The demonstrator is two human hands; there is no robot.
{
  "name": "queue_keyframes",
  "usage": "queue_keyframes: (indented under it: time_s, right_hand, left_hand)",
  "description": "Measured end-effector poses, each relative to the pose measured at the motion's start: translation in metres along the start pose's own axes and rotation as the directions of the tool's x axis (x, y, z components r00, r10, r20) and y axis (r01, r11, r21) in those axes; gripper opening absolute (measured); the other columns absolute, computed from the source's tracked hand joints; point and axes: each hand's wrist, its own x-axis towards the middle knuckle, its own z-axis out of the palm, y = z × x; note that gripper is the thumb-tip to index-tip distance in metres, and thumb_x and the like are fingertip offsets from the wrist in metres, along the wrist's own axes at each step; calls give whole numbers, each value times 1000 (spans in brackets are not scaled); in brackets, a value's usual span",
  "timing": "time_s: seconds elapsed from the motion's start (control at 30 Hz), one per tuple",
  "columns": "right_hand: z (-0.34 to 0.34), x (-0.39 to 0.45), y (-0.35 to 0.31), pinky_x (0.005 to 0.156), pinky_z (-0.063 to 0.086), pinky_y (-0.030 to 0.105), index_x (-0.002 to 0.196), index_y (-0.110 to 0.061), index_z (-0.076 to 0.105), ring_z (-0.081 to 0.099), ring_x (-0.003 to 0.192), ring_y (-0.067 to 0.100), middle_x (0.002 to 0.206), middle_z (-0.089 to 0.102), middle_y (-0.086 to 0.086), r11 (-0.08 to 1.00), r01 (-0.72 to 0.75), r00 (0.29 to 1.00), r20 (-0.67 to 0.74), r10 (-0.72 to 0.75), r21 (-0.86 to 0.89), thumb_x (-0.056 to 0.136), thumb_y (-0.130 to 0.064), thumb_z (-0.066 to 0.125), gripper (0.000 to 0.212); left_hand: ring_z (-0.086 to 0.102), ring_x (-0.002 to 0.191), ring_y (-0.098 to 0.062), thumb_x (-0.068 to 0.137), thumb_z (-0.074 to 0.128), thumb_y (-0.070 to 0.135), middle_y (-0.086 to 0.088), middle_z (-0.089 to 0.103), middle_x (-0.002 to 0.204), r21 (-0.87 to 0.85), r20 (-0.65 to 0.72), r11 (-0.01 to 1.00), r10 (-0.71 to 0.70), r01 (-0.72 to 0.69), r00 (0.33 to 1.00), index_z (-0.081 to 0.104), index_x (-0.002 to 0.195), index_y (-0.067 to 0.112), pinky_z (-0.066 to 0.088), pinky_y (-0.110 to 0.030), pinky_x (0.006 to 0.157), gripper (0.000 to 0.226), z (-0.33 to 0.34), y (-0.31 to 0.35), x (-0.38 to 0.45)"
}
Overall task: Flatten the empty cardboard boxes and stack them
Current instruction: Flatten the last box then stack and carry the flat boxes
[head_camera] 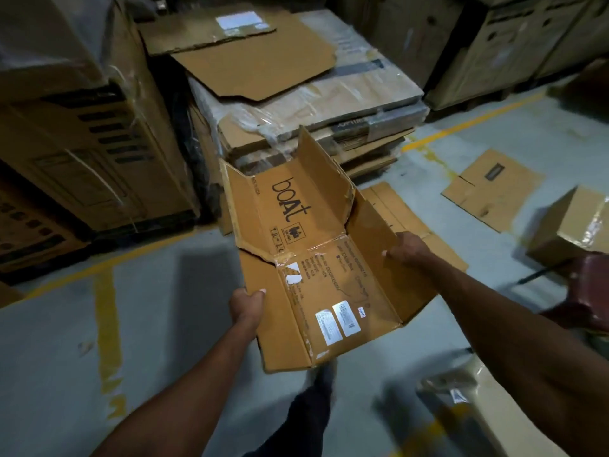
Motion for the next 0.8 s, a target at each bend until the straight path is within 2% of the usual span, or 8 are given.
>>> queue_keyframes:
  time_s: [0.1,0.33,0.47,0.57,0.63,0.8]
  right_hand:
    - [-37,41,22,73,50,35,124,-14,58,59,91,23,111,63,8,1000,-20,1000,-12,20,-14,86,-33,73,46]
    - [-118,122,71,92,53,43,131,-13,56,63,109,32,126,63,11,995,-16,999,-41,12,-102,85,-39,72,55]
    - [-159,145,99,93,54,46,129,-13,58,65,104,32,121,65,10,996,-59,997,-62,55,-70,84,-40,72,54]
    - [-186,159,113,85,54,41,126,-12,59,63,91,27,108,64,6,998,-39,998,-45,37,-51,88,-37,70,46]
    - [-198,169,120,83,53,39,126,-12,59,61,88,26,107,63,5,998,-31,999,-39,29,-50,89,-36,69,45]
    - [-221,202,139,90,54,46,128,-11,57,62,92,28,106,62,7,997,-65,998,-22,64,-41,89,-34,69,47]
  left_hand:
    - [64,79,-28,84,73,16,-10,67,85,-1,19,1000,-2,2,1000,65,81,9,50,-33,73,11,57,23,3]
    - [67,83,-31,84,71,20,-9,71,92,19,58,1000,-1,0,998,71,92,10,54,-36,78,12,185,77,14]
    - [68,86,-31,85,70,22,-10,72,96,27,93,1000,-4,1,996,72,98,11,57,-40,84,17,230,106,9]
    - [67,85,-30,86,70,21,-9,71,95,23,112,1000,-1,-1,994,69,92,15,57,-40,85,9,258,126,5]
    - [68,84,-31,85,70,21,-8,72,94,23,118,1000,-6,3,993,69,90,15,58,-40,84,9,275,135,3]
    - [69,82,-31,85,71,22,-10,73,93,44,110,999,-22,18,994,71,91,11,58,-39,81,12,320,145,3]
